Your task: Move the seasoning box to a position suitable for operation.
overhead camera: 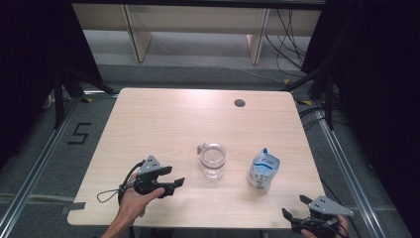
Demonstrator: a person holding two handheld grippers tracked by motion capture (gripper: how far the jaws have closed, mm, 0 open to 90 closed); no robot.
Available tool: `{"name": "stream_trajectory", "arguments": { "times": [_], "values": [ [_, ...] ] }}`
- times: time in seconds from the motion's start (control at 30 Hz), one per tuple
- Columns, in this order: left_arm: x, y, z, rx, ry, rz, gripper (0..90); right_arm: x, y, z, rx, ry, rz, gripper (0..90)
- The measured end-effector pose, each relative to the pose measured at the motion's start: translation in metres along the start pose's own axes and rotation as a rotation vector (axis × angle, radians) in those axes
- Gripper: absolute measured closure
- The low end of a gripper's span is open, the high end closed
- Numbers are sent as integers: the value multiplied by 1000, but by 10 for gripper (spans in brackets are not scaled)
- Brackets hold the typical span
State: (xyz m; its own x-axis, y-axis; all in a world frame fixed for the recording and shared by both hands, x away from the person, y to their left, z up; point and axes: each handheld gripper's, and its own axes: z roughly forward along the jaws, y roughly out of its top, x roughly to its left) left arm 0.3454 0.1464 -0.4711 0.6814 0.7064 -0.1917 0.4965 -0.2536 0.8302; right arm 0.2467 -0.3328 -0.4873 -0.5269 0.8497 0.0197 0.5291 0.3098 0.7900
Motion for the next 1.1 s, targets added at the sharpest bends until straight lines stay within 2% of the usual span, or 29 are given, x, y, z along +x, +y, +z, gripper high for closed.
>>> {"name": "stream_trajectory", "arguments": {
  "times": [0.1, 0.23, 0.27, 0.33, 0.37, 0.43, 0.47, 0.5, 0.53, 0.57, 0.6, 0.63, 0.67, 0.8, 0.83, 0.87, 0.9, 0.97, 1.0, 1.03, 1.07, 1.1],
  "values": [
    [2, 7, 3, -16, 19, 22, 478, 0, 0, 0, -1, -3, -4, 214],
    [4, 17, 8, -38, 8, 13, 620, 0, 0, 0, -1, 0, -2, 214],
    [4, 20, 8, -38, 19, 13, 653, 0, 0, 0, 0, 2, 0, 214],
    [5, 27, 11, -44, 11, 36, 715, 0, 0, 0, 0, 2, -1, 214],
    [4, 30, 12, -53, 11, 34, 745, 3, 0, 0, 7, -2, 29, 214],
    [5, 39, 15, -57, 0, 37, 791, 2, 0, 0, 9, -3, 28, 214],
    [5, 43, 17, -60, 5, 38, 809, 0, 0, 0, 1, -2, 9, 214],
    [5, 48, 19, -66, -4, 37, 827, 2, 0, 0, 10, -6, 36, 215],
    [5, 52, 22, -66, 5, 41, 846, 1, 0, 0, 5, -9, 20, 215],
    [6, 57, 24, -68, 5, 50, 861, -1, 0, 1, -3, -5, 2, 215],
    [6, 62, 27, -64, 6, 55, 874, -1, 0, 1, 0, -2, 6, 215],
    [8, 67, 31, -82, 5, 85, 885, -1, 1, 1, 0, -9, 5, 215],
    [6, 71, 32, -63, 11, 62, 891, -2, 1, 1, -6, -15, -13, 215],
    [4, 88, 41, -46, 17, 91, 894, -3, 0, 2, -10, -13, -15, 216],
    [4, 92, 43, -35, 13, 107, 895, -1, 0, 1, 2, -6, 24, 216],
    [3, 95, 46, -42, 12, 104, 895, -2, 0, 1, 5, 1, 12, 216],
    [3, 98, 48, -29, 14, 110, 895, -3, 0, 1, -3, -10, -11, 216],
    [3, 104, 54, -21, 16, 113, 895, -2, 0, 1, 6, 3, 9, 216],
    [2, 106, 57, -20, 14, 107, 895, -4, 0, 2, -7, -12, -11, 216],
    [3, 108, 60, -15, 11, 109, 895, -1, 0, 2, 0, -5, 22, 217],
    [2, 110, 63, 2, 20, 122, 895, 0, 0, 1, 6, -1, 33, 216],
    [2, 111, 66, 10, 18, 124, 895, -2, 0, 2, -6, -4, 2, 217]
  ]
}}
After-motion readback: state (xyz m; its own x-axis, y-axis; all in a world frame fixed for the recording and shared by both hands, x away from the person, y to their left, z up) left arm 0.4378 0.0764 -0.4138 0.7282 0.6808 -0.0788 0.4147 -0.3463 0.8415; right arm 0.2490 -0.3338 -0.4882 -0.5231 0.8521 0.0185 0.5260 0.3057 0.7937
